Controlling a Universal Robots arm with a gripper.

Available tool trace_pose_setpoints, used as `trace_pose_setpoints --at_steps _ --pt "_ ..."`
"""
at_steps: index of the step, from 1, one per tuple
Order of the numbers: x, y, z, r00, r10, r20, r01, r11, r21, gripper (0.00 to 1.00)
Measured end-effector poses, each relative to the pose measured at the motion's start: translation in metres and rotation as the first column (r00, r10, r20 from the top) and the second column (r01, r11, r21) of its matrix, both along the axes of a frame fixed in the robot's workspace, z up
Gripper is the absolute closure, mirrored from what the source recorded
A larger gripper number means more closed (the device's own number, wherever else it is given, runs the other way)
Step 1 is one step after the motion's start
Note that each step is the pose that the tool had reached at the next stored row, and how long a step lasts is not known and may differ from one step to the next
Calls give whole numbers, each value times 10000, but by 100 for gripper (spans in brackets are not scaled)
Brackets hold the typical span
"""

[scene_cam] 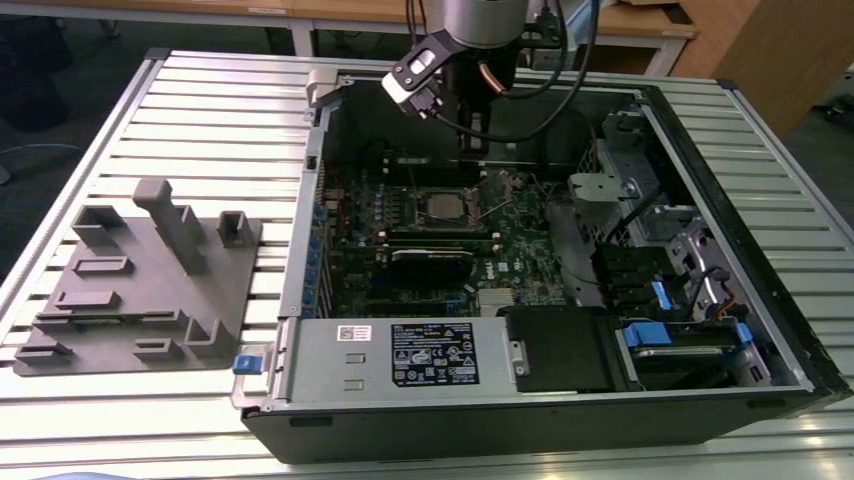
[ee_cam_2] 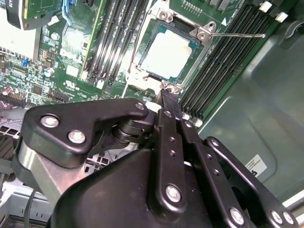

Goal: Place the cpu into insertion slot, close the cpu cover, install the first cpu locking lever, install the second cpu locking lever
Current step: 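Close the cpu cover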

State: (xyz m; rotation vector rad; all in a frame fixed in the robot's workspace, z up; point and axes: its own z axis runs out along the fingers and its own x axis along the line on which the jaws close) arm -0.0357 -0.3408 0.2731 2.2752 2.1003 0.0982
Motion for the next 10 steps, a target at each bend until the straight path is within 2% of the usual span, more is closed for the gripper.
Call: trace_pose_setpoints --at_steps 10 --pt "83 0 0 10000 0 0 0 10000 0 89"
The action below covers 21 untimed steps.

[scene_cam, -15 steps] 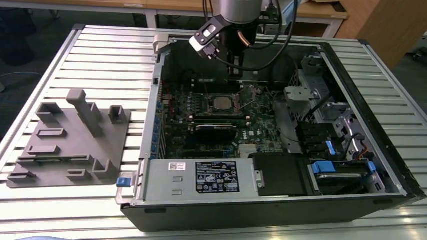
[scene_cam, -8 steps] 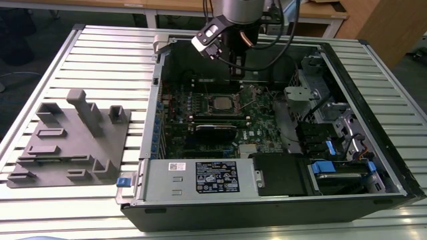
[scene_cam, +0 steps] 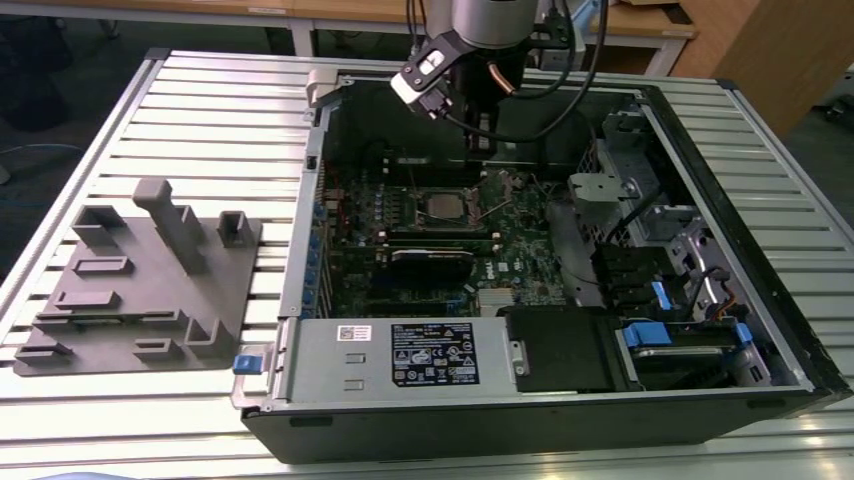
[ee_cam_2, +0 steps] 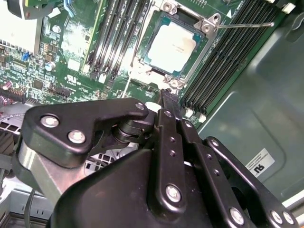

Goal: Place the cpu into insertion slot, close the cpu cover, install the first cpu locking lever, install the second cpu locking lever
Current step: 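Close the cpu cover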

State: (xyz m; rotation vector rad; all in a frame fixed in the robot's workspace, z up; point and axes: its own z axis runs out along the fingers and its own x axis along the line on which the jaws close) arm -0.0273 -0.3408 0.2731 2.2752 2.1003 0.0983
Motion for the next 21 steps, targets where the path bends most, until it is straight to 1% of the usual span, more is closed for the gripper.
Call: trace_pose_setpoints --at_steps 7,21 --pt "36 0 0 10000 1 0 -1 10000 1 89" --pt "71 0 0 10000 0 0 0 10000 1 89"
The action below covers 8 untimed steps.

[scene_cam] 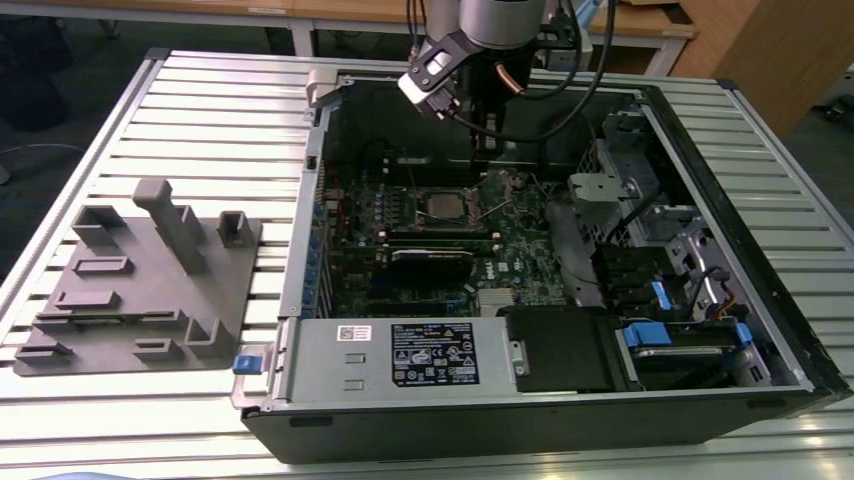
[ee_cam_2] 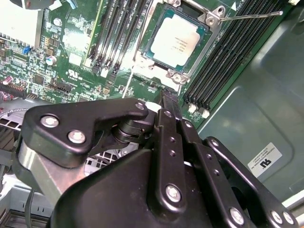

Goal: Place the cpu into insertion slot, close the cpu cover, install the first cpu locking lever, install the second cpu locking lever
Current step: 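Close the cpu cover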

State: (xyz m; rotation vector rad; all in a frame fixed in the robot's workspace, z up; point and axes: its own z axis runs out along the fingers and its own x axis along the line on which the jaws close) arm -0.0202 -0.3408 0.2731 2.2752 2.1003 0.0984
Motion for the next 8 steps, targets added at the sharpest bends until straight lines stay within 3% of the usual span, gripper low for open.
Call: trace_pose_setpoints --at_steps 8 --pt "31 0 0 10000 0 0 0 10000 0 89"
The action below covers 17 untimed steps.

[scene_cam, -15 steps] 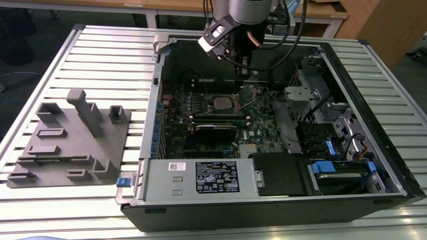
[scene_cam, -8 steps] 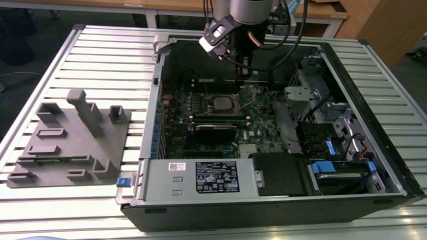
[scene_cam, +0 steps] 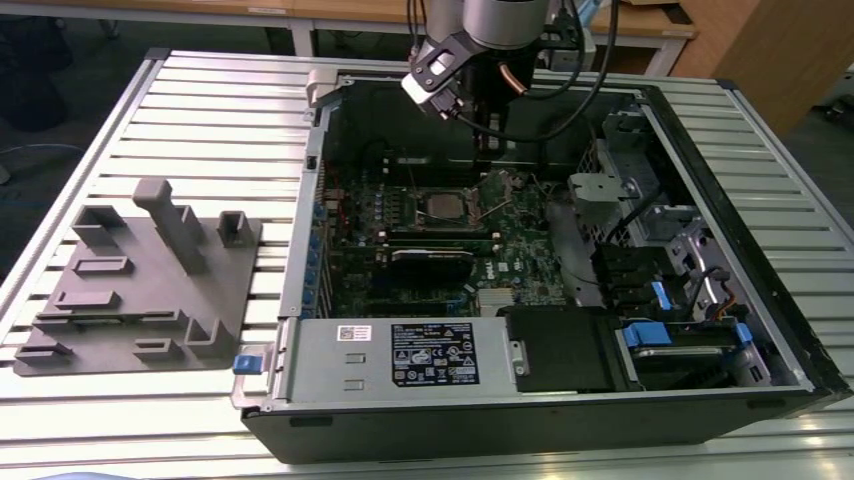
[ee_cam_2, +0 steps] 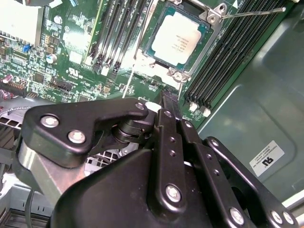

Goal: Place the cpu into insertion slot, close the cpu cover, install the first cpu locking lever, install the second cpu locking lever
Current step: 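Close the cpu cover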

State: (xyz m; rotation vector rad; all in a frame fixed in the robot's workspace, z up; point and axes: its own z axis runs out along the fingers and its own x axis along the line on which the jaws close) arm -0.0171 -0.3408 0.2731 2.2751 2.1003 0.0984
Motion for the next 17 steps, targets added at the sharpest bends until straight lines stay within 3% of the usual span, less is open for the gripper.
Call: trace_pose_setpoints --at_steps 17 --pt "392 0 -16 10000 0 0 0 10000 1 89"
